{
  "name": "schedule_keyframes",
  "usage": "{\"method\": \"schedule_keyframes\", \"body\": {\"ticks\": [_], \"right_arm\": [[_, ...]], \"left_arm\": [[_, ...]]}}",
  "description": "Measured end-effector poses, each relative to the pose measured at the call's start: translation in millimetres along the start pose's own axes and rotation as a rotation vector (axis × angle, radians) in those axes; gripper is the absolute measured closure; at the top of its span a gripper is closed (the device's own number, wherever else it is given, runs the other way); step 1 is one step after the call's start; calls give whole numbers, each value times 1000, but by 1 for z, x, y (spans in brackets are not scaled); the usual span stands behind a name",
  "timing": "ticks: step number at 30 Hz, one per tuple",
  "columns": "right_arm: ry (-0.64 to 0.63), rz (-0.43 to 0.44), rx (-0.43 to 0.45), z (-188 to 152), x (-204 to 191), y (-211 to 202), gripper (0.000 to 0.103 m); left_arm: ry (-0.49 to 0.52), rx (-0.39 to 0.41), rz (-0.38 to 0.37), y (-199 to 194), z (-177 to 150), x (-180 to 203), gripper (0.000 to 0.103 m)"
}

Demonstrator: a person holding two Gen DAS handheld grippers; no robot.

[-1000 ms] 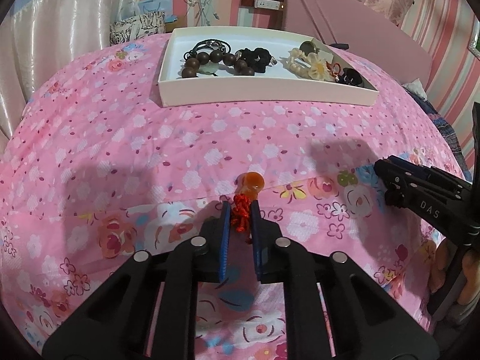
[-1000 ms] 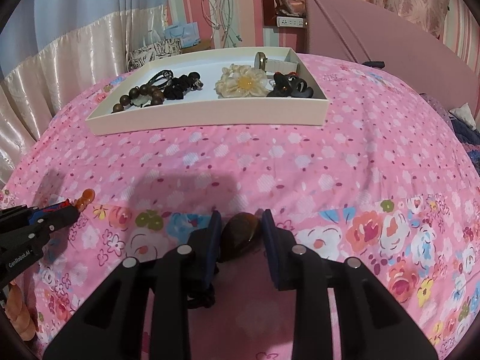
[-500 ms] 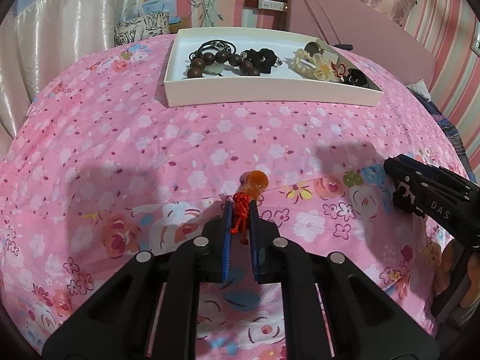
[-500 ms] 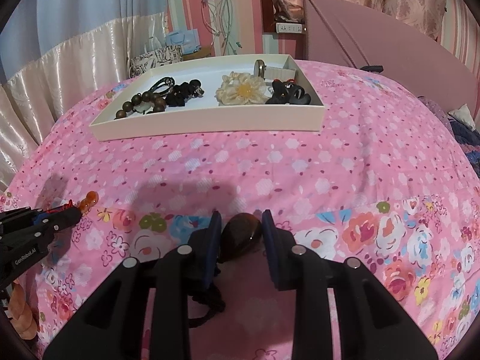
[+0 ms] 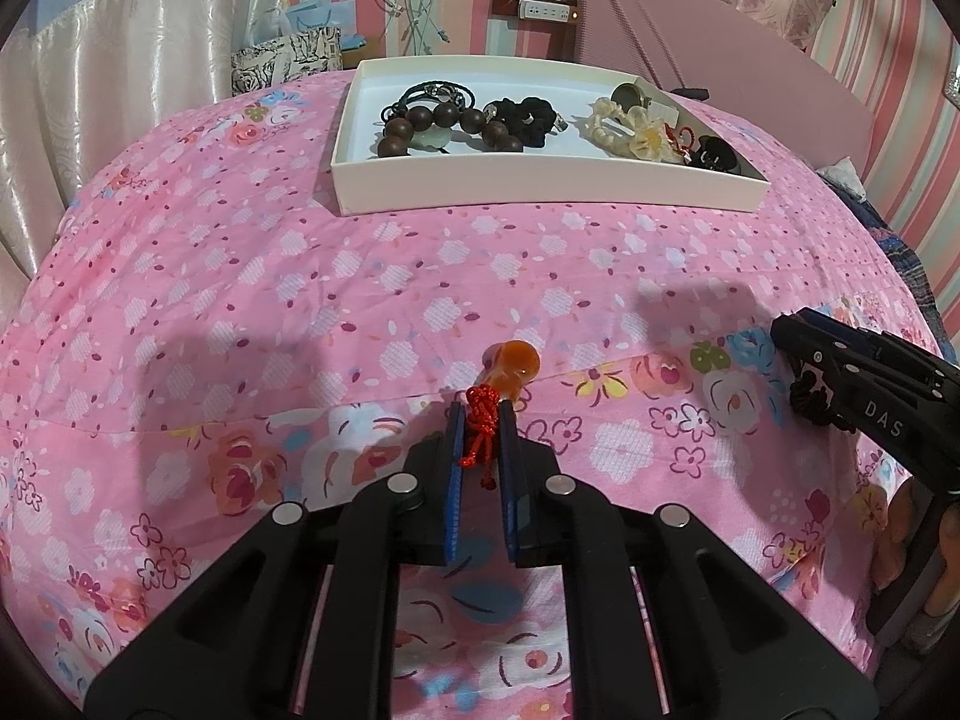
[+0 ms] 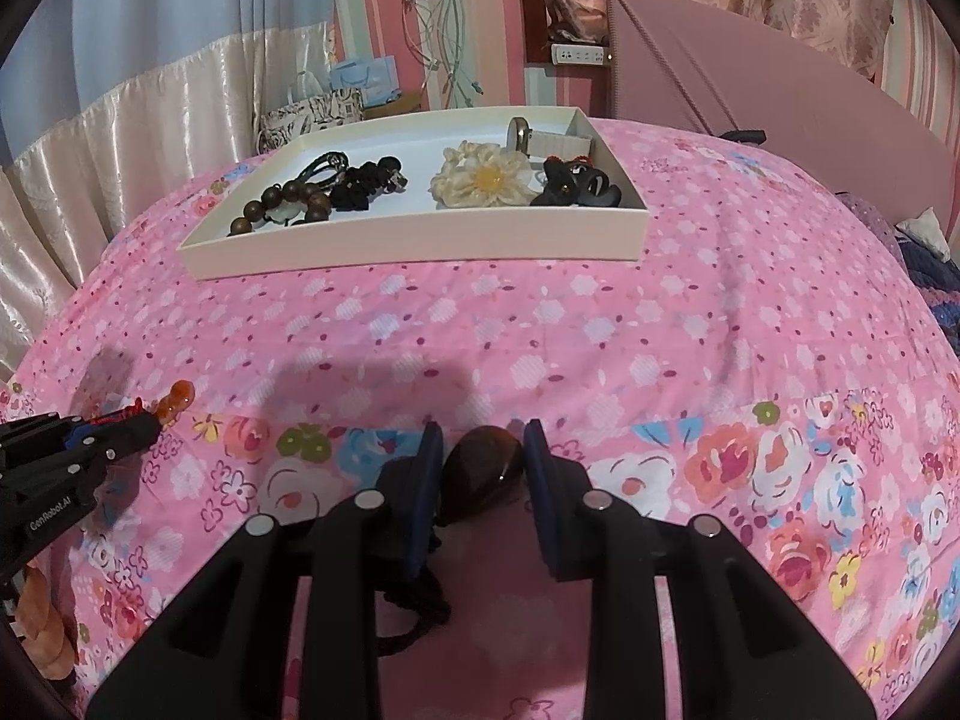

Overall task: Organize jewelry
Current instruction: 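Carry the stone pendant and red tassel charm over the tray with both grippers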

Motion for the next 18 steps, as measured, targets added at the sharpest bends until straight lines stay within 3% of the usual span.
{"method": "schedule_keyframes", "body": {"ticks": [12,18], "right_arm": [[-8,-10,-37,1,1,7,75],[56,29,-56,16,13,10,75]], "left_arm": [[11,8,28,4,14,-2,96],[1,14,4,-1,32,-9,97]]}}
Point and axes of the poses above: each gripper's, at about its wrist camera, not at the fingertips, and y roughly the way its jaws point, x to its right, z to its top, the point moved 9 cm from there along y, roughly the way its jaws point, and after that the axes turned 12 degrees about z, right-handed, at the moved point
